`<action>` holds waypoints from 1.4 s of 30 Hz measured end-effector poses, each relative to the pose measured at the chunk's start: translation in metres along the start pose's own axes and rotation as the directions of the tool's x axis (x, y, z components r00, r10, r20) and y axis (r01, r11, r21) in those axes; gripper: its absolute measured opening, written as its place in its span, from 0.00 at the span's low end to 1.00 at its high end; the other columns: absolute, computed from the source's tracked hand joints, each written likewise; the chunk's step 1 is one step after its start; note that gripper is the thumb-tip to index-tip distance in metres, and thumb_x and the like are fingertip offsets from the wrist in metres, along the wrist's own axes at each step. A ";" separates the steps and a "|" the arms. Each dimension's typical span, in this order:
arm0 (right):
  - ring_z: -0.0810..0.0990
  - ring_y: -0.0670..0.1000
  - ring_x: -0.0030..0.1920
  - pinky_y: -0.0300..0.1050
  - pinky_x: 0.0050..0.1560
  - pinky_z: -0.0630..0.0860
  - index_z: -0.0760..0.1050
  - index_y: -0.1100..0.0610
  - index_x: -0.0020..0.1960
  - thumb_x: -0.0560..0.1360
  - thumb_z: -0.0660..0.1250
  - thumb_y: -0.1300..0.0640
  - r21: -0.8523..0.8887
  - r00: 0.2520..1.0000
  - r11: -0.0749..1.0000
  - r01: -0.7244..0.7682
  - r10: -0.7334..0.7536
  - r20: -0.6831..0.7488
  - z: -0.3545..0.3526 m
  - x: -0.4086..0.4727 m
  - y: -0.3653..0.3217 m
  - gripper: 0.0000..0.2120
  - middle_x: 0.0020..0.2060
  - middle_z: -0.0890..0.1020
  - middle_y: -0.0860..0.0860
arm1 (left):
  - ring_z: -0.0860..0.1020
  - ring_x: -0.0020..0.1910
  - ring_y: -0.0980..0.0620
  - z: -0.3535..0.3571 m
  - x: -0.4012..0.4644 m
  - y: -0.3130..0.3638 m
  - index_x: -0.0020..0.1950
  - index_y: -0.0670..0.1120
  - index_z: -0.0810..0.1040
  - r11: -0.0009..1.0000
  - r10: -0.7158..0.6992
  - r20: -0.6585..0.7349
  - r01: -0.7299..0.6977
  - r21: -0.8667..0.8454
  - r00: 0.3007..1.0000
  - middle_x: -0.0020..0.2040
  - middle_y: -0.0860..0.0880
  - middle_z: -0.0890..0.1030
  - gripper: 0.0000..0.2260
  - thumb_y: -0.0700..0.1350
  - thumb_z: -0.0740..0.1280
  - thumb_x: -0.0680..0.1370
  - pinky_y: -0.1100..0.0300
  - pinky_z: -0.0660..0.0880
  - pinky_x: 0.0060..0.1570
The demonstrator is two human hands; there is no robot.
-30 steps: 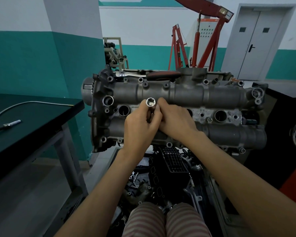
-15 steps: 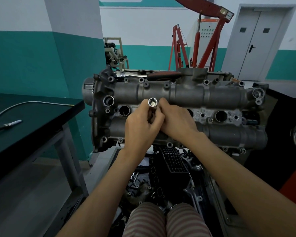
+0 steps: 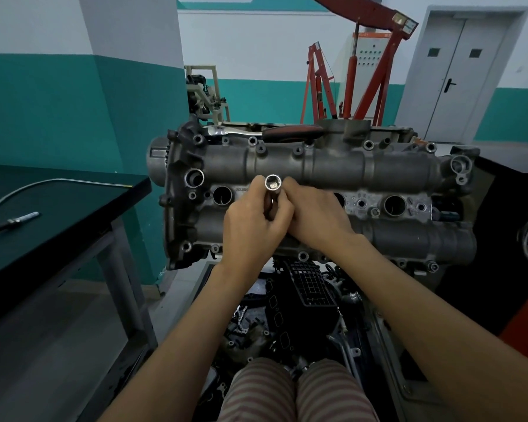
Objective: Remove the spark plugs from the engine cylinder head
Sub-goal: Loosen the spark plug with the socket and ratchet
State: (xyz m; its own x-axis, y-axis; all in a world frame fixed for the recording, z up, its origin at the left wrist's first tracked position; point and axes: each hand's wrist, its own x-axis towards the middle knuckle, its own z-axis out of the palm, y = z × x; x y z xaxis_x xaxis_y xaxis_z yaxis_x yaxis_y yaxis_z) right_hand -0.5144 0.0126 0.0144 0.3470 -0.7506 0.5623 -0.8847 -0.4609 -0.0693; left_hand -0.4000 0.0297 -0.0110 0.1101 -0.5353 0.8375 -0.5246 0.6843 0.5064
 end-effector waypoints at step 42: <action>0.78 0.56 0.39 0.44 0.33 0.62 0.68 0.53 0.39 0.74 0.56 0.48 -0.054 0.999 0.998 -0.029 0.027 -0.031 0.002 -0.001 -0.001 0.10 0.36 0.79 0.53 | 0.59 0.23 0.56 -0.001 0.004 0.001 0.29 0.44 0.65 0.998 0.047 -0.018 -0.047 0.050 0.999 0.21 0.52 0.64 0.19 0.43 0.69 0.76 0.61 0.61 0.25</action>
State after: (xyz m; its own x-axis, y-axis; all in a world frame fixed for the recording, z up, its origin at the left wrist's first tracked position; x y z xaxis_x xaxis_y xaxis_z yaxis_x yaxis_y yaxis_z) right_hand -0.5132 0.0126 0.0125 0.3131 -0.7477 0.5856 -0.9098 -0.4130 -0.0409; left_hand -0.3994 0.0283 -0.0070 0.1004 -0.4931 0.8641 -0.5705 0.6830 0.4561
